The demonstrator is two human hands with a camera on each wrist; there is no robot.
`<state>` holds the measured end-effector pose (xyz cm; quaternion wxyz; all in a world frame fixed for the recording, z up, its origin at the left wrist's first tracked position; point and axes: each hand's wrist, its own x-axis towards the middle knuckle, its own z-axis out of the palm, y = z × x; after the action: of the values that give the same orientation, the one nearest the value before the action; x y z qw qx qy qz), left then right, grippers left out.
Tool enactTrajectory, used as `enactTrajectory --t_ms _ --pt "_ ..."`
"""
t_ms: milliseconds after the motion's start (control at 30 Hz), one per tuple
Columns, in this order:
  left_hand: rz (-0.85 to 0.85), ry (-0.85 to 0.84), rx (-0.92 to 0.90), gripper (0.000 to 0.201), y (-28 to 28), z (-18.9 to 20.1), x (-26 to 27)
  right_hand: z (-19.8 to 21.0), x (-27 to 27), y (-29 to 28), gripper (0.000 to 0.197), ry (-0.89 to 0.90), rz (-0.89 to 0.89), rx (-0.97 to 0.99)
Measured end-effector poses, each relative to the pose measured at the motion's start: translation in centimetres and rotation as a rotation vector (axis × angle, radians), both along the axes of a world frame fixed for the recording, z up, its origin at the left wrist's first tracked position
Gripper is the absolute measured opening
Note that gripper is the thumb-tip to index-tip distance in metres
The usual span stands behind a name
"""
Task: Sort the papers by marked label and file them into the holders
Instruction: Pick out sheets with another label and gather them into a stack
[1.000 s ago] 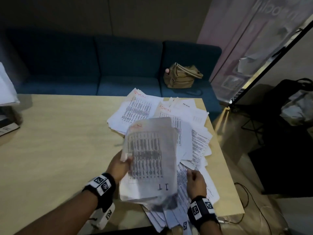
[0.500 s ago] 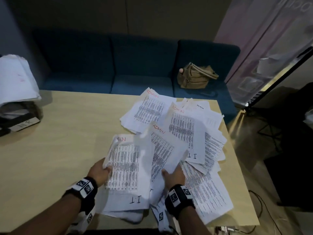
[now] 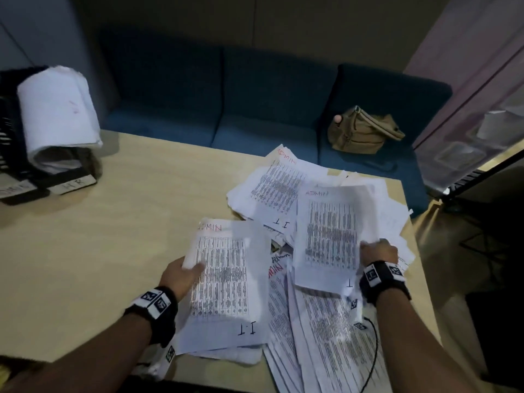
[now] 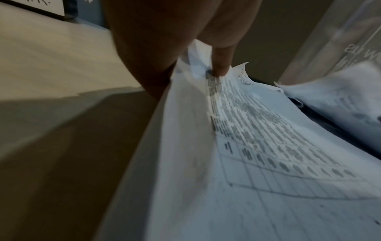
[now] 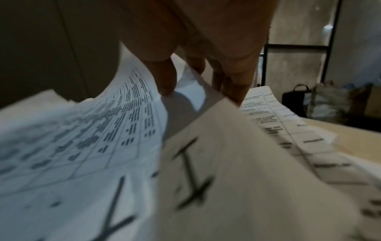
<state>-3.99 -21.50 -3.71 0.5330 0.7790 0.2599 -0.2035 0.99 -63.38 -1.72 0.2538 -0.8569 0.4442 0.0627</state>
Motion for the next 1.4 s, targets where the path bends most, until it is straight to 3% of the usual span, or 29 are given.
enactTrajectory --t_ms 67,167,267,400,533,633,767,867,967,1067,1167,1233,1300,1400 --pt "0.021 -0.003 -0.024 0.016 0.0 0.0 0.0 -1.1 0.2 0.3 0.039 0.021 0.034 0.031" --pt "0.022 0.041 -0.091 0.040 0.7 -0.1 -0.1 -1.4 0.2 1.4 0.024 -0.089 -0.008 0.081" --pt "-0.048 0.067 -0.086 0.052 1.7 -0.2 -0.3 -0.5 -0.5 1.2 0.043 -0.306 -0.157 0.202" --pt "0.004 0.058 -0.136 0.036 2.2 0.4 -0.3 3.2 -2.1 -0.1 0.046 -0.542 -0.095 0.226" --pt "0.134 -0.068 -0.157 0.021 1.4 1.3 -0.1 7.2 -4.5 1.7 0.013 -0.706 -0.001 0.464" --pt "0.178 -0.078 -0.177 0.018 0.5 1.5 0.1 5.9 -5.1 5.3 0.015 -0.622 0.185 0.502" --pt "0.209 -0.057 -0.258 0.020 -0.8 1.1 0.4 -0.2 -6.3 11.8 0.030 -0.385 0.305 0.602" --pt "0.220 -0.018 -0.337 0.020 -1.6 1.7 0.4 -1.3 -7.1 16.3 0.020 -0.361 0.237 0.789" --pt "0.236 0.024 -0.487 0.049 -1.4 2.2 -0.2 -0.5 -7.5 19.1 0.040 -0.331 0.148 0.982" --pt "0.211 -0.122 -0.453 0.079 -0.6 2.1 -0.6 -0.7 -7.5 19.2 0.058 -0.300 0.315 0.874" --pt "0.105 -0.287 -0.242 0.072 -1.0 3.2 -0.4 -0.6 -7.0 18.8 0.063 -0.197 0.582 0.703" --pt "0.111 -0.360 -0.218 0.070 -0.2 2.9 0.5 -0.2 -6.8 18.7 0.061 -0.172 0.750 0.648" --pt "0.104 -0.396 -0.197 0.064 0.6 2.8 1.3 0.3 -6.7 18.4 0.058 -0.123 0.851 0.600" --pt "0.029 -0.390 -0.114 0.040 1.3 3.0 1.9 1.4 -5.6 17.0 0.059 -0.096 0.943 0.500"
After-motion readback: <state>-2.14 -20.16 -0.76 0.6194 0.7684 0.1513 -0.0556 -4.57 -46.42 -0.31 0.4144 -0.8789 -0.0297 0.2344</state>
